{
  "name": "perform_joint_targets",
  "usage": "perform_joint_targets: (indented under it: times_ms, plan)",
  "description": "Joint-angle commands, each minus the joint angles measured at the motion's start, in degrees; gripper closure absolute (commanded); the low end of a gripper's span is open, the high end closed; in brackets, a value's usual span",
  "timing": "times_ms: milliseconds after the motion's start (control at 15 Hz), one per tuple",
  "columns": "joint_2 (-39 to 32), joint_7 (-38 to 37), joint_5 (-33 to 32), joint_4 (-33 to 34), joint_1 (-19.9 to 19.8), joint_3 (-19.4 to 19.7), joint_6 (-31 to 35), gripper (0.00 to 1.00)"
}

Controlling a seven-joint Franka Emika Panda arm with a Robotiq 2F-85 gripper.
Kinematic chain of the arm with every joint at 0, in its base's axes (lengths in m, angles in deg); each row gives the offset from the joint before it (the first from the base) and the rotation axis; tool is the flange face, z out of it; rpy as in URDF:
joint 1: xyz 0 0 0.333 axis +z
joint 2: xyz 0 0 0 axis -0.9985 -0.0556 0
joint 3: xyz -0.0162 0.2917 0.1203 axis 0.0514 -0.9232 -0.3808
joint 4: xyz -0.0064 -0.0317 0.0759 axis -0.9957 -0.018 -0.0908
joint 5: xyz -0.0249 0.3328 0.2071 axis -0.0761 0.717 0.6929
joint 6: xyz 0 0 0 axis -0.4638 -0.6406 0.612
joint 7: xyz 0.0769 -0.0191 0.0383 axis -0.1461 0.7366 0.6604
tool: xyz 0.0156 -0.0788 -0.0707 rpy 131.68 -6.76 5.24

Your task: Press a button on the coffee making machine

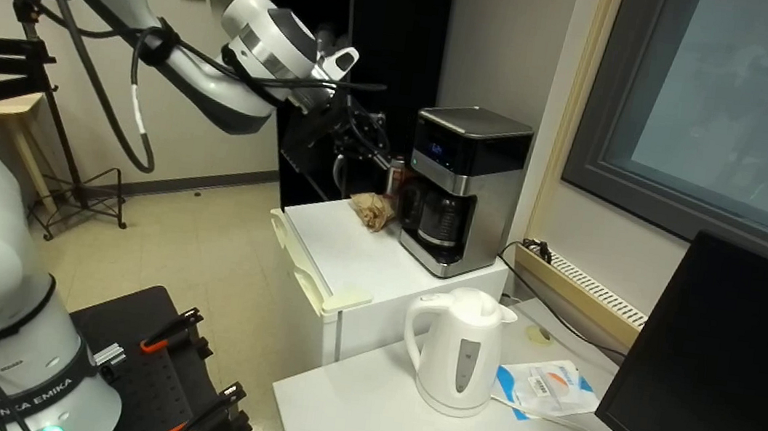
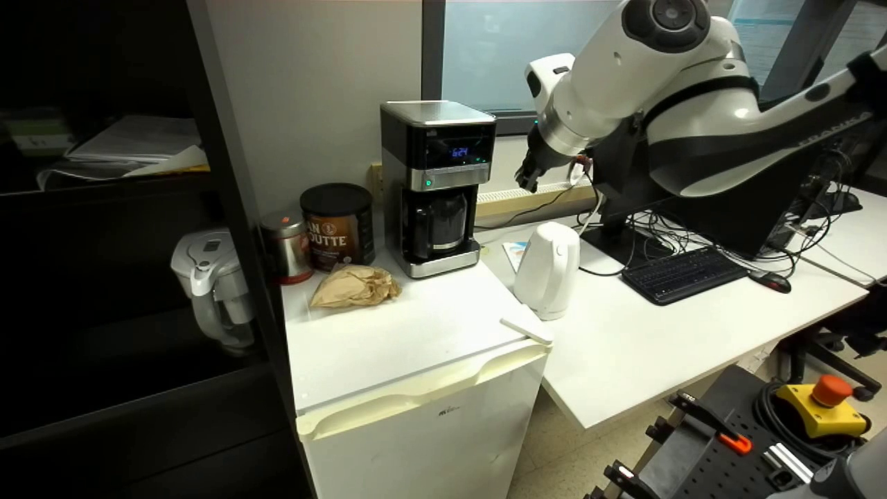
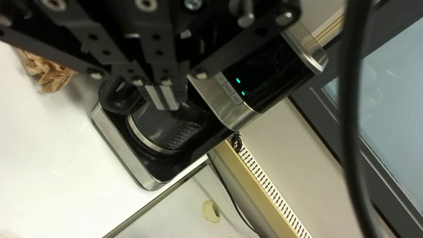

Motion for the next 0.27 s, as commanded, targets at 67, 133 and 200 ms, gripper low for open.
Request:
perform_joint_targets:
  times_ms: [67,133,200]
  plan:
    - [5.4,-0.2,-3.3,-5.0,-0.1,0.1,2.0,1.0]
    - [6.0,-0.1,-3.6,-5.6,-0.1,0.1,2.2,1.0]
    - [6.5,-0.1,-3.9,-6.1,-0.1,0.2,2.4,1.0]
